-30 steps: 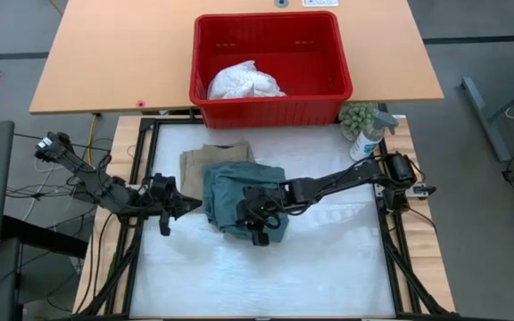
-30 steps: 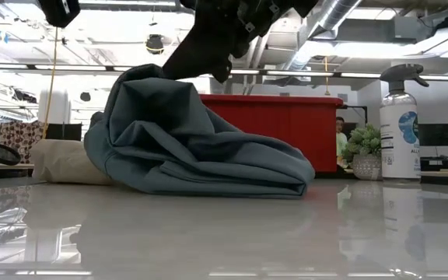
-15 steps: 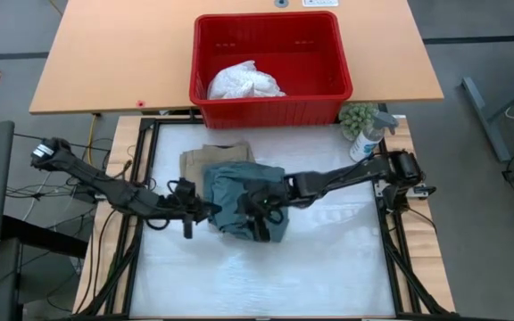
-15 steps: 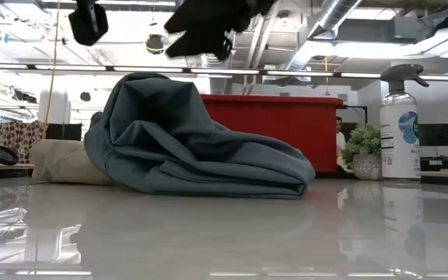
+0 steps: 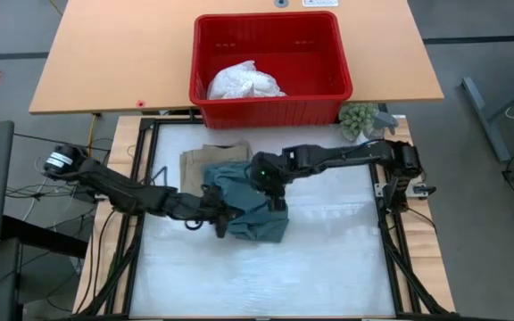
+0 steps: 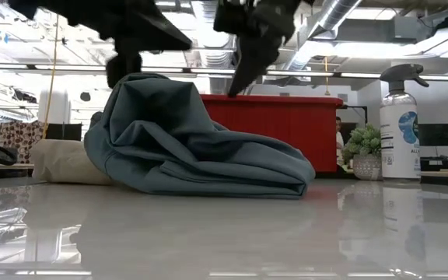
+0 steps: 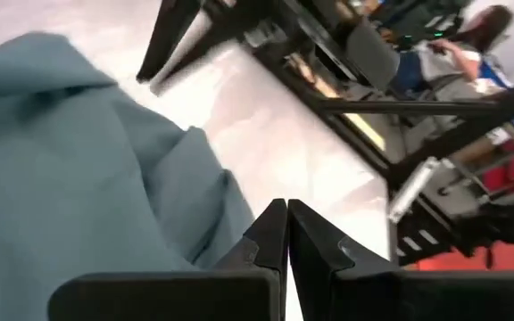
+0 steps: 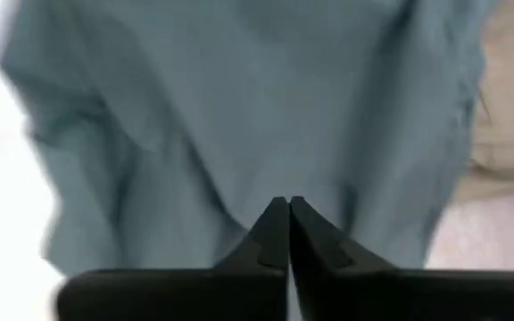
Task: Fold Laundry from Bin
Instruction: Fold the blue pants in the red bin
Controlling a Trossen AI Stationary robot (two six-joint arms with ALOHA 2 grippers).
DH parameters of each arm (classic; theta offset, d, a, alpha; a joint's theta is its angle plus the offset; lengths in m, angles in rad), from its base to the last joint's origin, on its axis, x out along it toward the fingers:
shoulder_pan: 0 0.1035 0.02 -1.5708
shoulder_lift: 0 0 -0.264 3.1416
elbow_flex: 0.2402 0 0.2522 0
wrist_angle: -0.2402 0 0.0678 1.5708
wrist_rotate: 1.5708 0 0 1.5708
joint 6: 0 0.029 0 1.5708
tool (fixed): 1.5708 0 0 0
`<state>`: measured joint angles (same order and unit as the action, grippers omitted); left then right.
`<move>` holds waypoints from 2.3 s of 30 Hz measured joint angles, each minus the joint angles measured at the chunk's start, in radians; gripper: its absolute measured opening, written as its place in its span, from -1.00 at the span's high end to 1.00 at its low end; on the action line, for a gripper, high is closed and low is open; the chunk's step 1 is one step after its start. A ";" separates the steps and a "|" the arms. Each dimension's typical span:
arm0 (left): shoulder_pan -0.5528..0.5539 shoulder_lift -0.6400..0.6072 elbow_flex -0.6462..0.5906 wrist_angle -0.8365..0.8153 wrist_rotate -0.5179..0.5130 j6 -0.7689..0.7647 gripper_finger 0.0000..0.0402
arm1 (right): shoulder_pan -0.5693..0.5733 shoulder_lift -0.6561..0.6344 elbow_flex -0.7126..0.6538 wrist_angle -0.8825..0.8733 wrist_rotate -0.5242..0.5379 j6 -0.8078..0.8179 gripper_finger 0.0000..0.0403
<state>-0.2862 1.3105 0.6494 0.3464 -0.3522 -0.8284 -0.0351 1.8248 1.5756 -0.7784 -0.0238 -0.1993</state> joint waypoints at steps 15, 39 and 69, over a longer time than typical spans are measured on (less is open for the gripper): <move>0.082 0.141 0.167 -0.414 0.138 -0.006 1.00 | -0.097 0.094 -0.094 0.315 -0.091 -0.060 0.93; 0.078 0.308 0.168 -0.614 0.181 -0.031 1.00 | -0.242 0.170 -0.072 0.394 -0.113 -0.120 0.84; 0.181 0.044 0.244 -0.465 0.160 -0.058 1.00 | -0.360 -0.064 -0.188 -0.012 -0.483 -0.212 0.80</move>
<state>-0.1055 1.3547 0.8938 -0.1187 -0.1918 -0.8862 -0.3949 1.7609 1.3874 -0.7900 -0.5066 -0.4116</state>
